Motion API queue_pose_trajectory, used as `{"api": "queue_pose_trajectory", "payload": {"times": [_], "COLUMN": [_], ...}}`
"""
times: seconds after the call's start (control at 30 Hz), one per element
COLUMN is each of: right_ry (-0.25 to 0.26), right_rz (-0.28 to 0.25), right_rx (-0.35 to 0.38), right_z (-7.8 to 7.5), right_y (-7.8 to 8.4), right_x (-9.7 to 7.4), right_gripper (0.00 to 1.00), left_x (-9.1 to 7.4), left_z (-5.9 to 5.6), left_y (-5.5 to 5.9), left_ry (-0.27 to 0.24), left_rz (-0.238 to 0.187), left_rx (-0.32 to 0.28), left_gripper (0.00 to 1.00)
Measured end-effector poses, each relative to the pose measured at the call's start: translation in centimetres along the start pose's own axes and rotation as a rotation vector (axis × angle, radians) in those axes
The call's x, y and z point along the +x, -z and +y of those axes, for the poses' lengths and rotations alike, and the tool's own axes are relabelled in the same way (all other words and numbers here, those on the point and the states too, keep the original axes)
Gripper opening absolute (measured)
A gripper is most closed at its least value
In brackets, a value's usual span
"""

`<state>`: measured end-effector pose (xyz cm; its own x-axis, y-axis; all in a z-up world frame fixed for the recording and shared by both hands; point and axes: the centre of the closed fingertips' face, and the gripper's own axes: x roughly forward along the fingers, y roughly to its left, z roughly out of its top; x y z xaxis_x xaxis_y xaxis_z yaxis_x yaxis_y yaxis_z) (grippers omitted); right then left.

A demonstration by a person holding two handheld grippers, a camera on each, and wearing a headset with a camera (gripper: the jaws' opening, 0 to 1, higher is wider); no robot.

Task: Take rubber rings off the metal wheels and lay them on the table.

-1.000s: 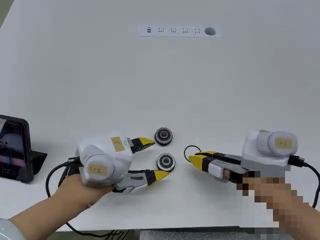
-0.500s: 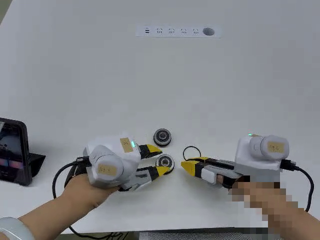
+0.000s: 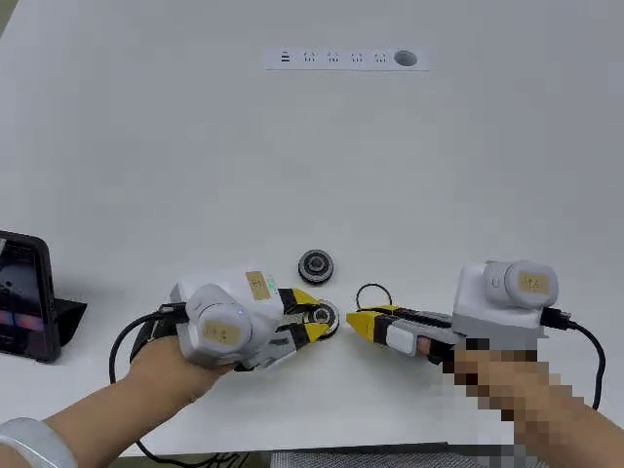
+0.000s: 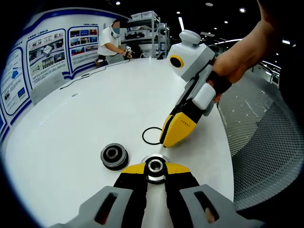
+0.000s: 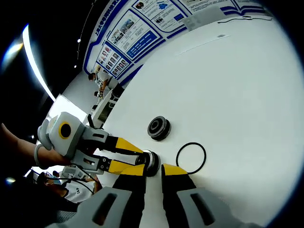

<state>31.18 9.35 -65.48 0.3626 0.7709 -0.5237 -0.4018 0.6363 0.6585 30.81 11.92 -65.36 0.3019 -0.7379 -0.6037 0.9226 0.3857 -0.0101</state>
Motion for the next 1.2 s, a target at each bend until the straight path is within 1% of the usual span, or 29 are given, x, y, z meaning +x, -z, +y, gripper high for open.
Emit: {"api": "queue_pose_trajectory", "payload": {"times": [0.2,0.3,0.47,0.57,0.63,0.83,0.93,1.07,1.13,1.2], "right_ry": [-0.029,-0.034,-0.044,-0.040,-0.048,-0.070,-0.070,-0.076,-0.091,-0.086], "right_rz": [0.021,0.029,0.060,0.074,0.072,0.093,0.088,0.084,0.076,0.075], "right_rx": [0.048,0.069,0.109,0.119,0.147,0.172,0.183,0.184,0.189,0.183], "right_z": [0.3,0.3,0.3,0.1,0.1,0.6,0.5,0.9,1.1,1.2], "right_y": [0.3,0.4,0.7,0.9,0.8,1.1,1.0,0.9,0.6,0.6], "right_x": [0.7,1.0,1.4,1.6,1.6,1.7,1.8,1.8,1.7,1.6], "right_gripper": [0.16,0.17,0.20,0.20,0.20,0.21,0.20,0.22,0.19,0.20], "left_x": [0.0,0.0,0.0,0.0,0.0,0.0,0.0,0.0,0.0,0.0], "left_z": [0.0,0.0,0.0,0.1,0.1,0.1,0.1,0.1,0.1,0.1], "left_y": [0.0,0.0,0.0,0.0,0.0,0.0,0.1,0.0,0.0,0.0], "left_ry": [0.004,0.008,0.011,0.012,0.013,0.014,0.013,0.013,0.012,0.012], "left_rz": [0.006,0.006,0.006,0.006,0.005,0.004,0.004,0.004,0.004,0.004], "left_rx": [0.011,0.014,0.020,0.022,0.021,0.021,0.019,0.018,0.016,0.016], "left_gripper": [0.13,0.13,0.13,0.13,0.13,0.13,0.13,0.13,0.13,0.13]}}
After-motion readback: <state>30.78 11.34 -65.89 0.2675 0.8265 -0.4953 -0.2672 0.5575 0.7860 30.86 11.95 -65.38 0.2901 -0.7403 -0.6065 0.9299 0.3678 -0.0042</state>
